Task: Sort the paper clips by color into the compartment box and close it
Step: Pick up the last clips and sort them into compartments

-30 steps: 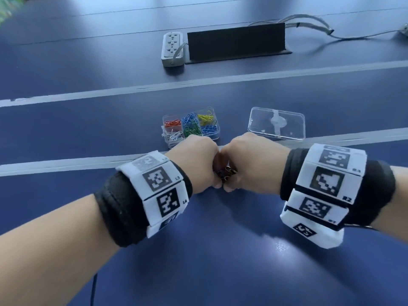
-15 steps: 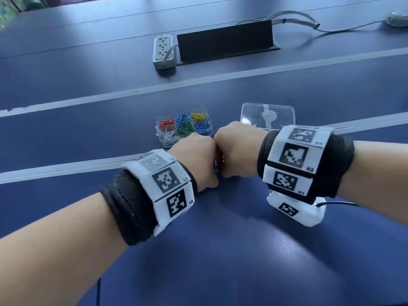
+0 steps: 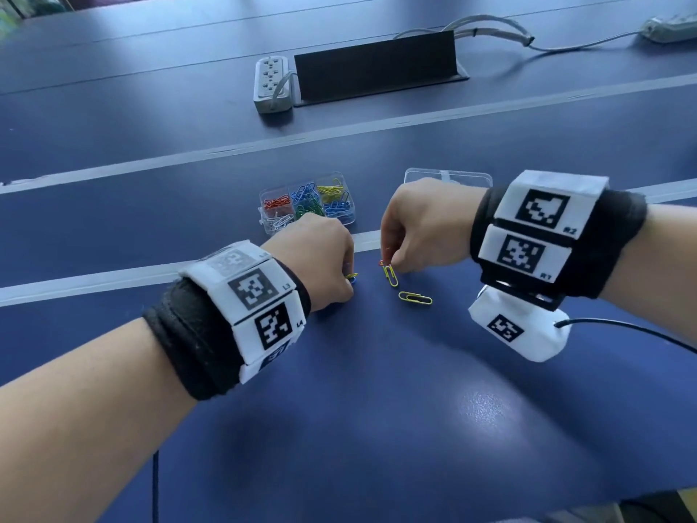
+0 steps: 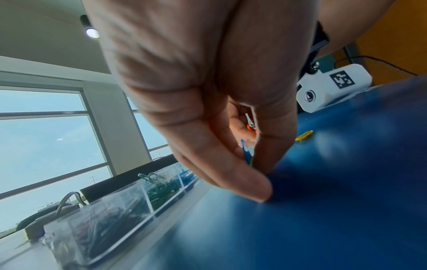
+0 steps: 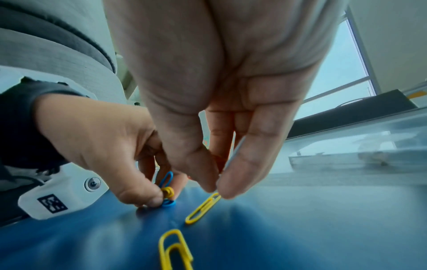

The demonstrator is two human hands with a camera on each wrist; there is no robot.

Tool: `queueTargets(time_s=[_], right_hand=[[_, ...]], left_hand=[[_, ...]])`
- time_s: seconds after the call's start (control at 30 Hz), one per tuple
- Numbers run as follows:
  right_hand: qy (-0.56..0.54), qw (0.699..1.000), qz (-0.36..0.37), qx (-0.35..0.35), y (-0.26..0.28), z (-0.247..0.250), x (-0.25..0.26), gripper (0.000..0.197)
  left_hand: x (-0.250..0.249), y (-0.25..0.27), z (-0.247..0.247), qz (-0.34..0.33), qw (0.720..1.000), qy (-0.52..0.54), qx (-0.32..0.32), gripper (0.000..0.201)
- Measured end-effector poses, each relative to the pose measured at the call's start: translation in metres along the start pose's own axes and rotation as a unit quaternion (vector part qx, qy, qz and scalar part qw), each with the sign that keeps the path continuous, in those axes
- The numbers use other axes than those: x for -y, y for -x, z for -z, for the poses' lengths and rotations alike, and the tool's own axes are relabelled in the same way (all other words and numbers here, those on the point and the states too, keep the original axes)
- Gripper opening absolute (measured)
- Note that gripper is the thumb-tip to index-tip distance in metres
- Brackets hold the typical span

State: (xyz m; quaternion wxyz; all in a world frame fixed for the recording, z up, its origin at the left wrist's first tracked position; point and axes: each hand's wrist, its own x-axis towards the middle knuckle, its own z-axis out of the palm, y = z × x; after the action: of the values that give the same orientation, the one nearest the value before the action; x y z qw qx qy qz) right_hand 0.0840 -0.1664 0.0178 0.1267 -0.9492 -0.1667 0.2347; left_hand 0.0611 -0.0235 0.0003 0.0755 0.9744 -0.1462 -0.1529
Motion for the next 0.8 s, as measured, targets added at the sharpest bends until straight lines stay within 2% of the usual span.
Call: queueTargets(time_s=[0.1, 0.17, 0.2, 0.27, 0.33, 0.37, 0.4, 0.43, 0.5, 0.53, 0.57, 0.63, 0.73, 0.8], right_hand=[[-0.032, 0.999, 0.008, 0.025, 0.002, 0.002, -0.009, 0.010], [-0.149, 0.987, 0.005, 0.055, 0.001, 0.003, -0.016, 0.014], [-0.231, 0.970, -0.003, 0.072, 0.001, 0.004, -0.020, 0.017], [-0.385, 0.917, -0.034, 0.097, 0.001, 0.004, -0.025, 0.019], [-0.457, 0.882, -0.068, 0.095, 0.001, 0.002, -0.027, 0.019], [-0.463, 0.878, -0.079, 0.091, 0.001, 0.000, -0.028, 0.018], [-0.449, 0.886, -0.085, 0.086, 0.001, -0.002, -0.028, 0.016], [-0.406, 0.907, -0.082, 0.079, 0.003, -0.004, -0.027, 0.013], [-0.230, 0.970, -0.055, 0.059, 0.011, -0.008, -0.025, 0.007], [-0.122, 0.991, -0.034, 0.050, 0.015, -0.011, -0.025, 0.011], [-0.033, 0.999, -0.013, 0.040, 0.020, -0.014, -0.025, 0.016], [0.060, 0.998, 0.024, 0.026, 0.028, -0.019, -0.020, 0.023], [0.086, 0.995, 0.053, 0.009, 0.029, -0.022, -0.017, 0.020], [0.083, 0.995, 0.056, 0.010, 0.028, -0.022, -0.017, 0.020]], left_hand=[[-0.002, 0.000, -0.001, -0.002, 1.000, -0.016, 0.009, 0.008], [-0.002, -0.002, -0.002, -0.010, 1.000, -0.022, 0.009, 0.009], [-0.002, -0.003, -0.002, -0.016, 1.000, -0.025, 0.009, 0.010], [0.000, -0.003, -0.003, -0.027, 0.999, -0.024, 0.011, 0.012], [0.002, -0.003, -0.004, -0.038, 0.999, -0.016, 0.012, 0.012], [0.003, -0.003, -0.004, -0.042, 0.999, -0.012, 0.012, 0.011], [0.004, -0.004, -0.004, -0.045, 0.999, -0.002, 0.012, 0.009], [0.005, -0.004, -0.003, -0.046, 0.999, 0.016, 0.013, 0.009], [0.007, -0.005, -0.003, -0.046, 0.997, 0.062, 0.019, 0.019], [0.008, -0.006, -0.003, -0.048, 0.996, 0.078, 0.020, 0.024], [0.008, -0.007, -0.004, -0.054, 0.995, 0.086, 0.016, 0.030], [0.006, -0.011, -0.004, -0.076, 0.994, 0.079, 0.005, 0.040], [0.000, -0.020, -0.003, -0.122, 0.992, 0.038, 0.019, 0.051], [-0.005, -0.026, -0.002, -0.148, 0.988, 0.001, 0.038, 0.050]])
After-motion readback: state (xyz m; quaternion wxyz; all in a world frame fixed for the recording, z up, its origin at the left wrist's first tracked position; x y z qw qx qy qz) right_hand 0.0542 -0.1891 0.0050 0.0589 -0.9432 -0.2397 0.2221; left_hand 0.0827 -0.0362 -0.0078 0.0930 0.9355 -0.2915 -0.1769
